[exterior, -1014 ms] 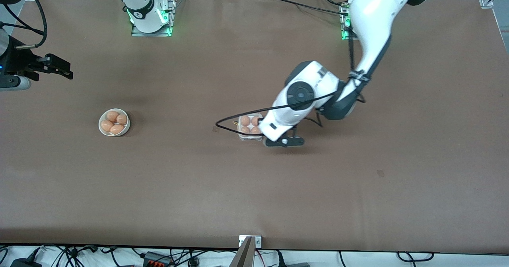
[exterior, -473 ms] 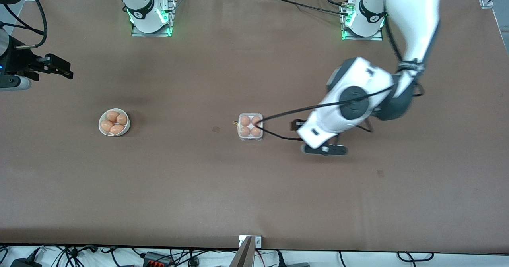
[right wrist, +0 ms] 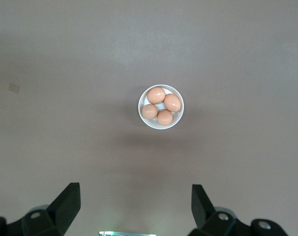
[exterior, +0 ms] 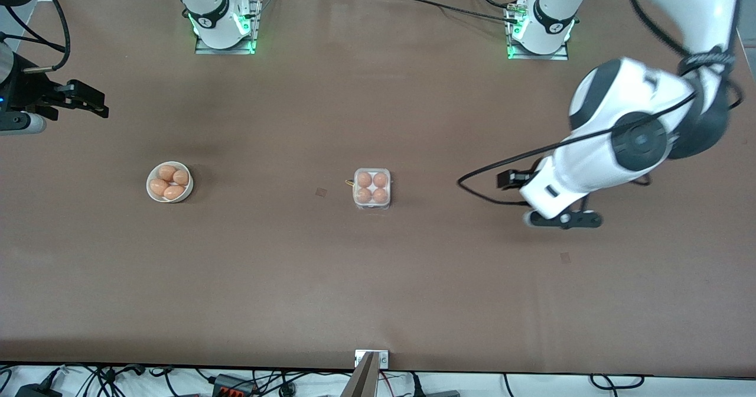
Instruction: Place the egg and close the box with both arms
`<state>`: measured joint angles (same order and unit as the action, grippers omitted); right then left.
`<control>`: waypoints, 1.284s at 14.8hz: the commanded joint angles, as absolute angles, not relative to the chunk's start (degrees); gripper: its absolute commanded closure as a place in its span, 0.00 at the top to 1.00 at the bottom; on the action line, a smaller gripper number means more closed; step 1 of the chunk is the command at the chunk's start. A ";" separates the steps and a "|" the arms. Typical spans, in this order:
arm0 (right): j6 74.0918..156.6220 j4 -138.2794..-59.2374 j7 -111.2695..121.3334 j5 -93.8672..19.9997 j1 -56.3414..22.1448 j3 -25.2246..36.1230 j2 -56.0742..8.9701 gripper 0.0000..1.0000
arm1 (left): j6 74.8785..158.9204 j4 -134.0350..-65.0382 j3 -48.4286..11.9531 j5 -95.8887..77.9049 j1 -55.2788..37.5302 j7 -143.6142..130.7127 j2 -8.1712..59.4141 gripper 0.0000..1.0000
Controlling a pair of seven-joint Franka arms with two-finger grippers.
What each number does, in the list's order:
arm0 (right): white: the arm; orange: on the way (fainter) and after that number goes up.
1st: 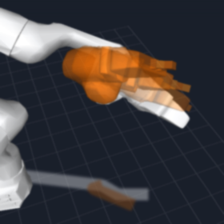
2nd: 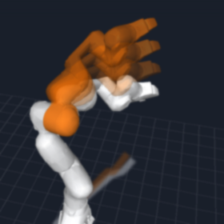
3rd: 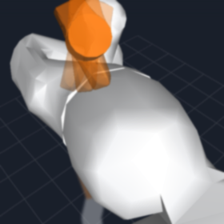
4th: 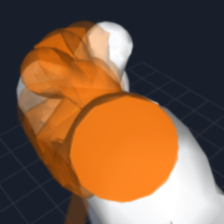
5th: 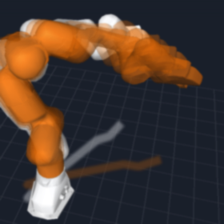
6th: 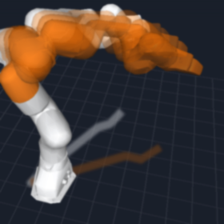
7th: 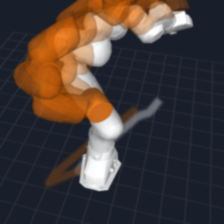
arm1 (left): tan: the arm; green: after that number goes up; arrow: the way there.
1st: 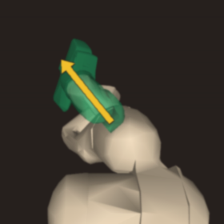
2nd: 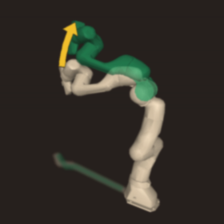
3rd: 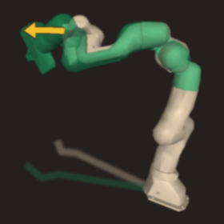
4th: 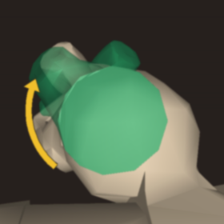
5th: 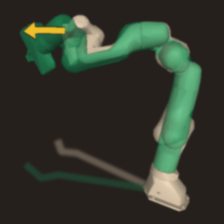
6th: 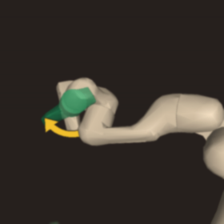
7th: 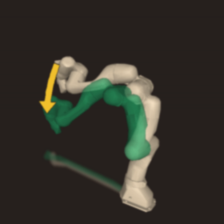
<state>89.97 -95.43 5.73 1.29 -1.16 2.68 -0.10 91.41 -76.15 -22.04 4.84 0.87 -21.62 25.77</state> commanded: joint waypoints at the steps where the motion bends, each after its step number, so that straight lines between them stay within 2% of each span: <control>1: 88.86 -94.75 6.07 0.35 -0.88 2.46 0.09 1.00 | 87.20 -78.13 -22.76 5.71 3.34 -20.74 20.67 1.00; 4: 88.86 -94.75 5.98 0.35 -0.88 2.46 0.18 1.00 | 80.54 -77.17 -22.76 5.89 4.31 -20.83 16.71 1.00; 7: 88.86 -94.75 5.98 0.35 -1.05 2.37 0.18 1.00 | 72.97 -74.72 -22.33 6.15 5.27 -20.66 15.91 1.00; 13: 88.59 -94.75 5.98 0.35 -0.97 2.37 0.18 1.00 | 74.35 -74.44 -22.59 1.76 12.83 -17.75 15.21 1.00; 16: 88.59 -94.75 5.98 0.35 -1.05 2.37 0.18 1.00 | 75.84 -79.08 -22.50 2.20 12.92 -17.75 11.97 1.00; 17: 88.59 -94.75 5.98 0.35 -1.05 2.46 0.18 1.00 | 76.89 -82.15 -22.59 2.11 13.53 -17.41 9.95 1.00; 19: 88.59 -94.75 5.98 0.35 -1.05 2.37 0.18 1.00 | 84.68 -92.40 -22.68 1.59 15.81 -14.17 3.29 1.00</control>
<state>89.67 -95.42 5.73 1.28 -1.19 2.54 -0.10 77.47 -79.73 -22.34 2.63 12.94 -18.12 12.54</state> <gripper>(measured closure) 0.000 0.000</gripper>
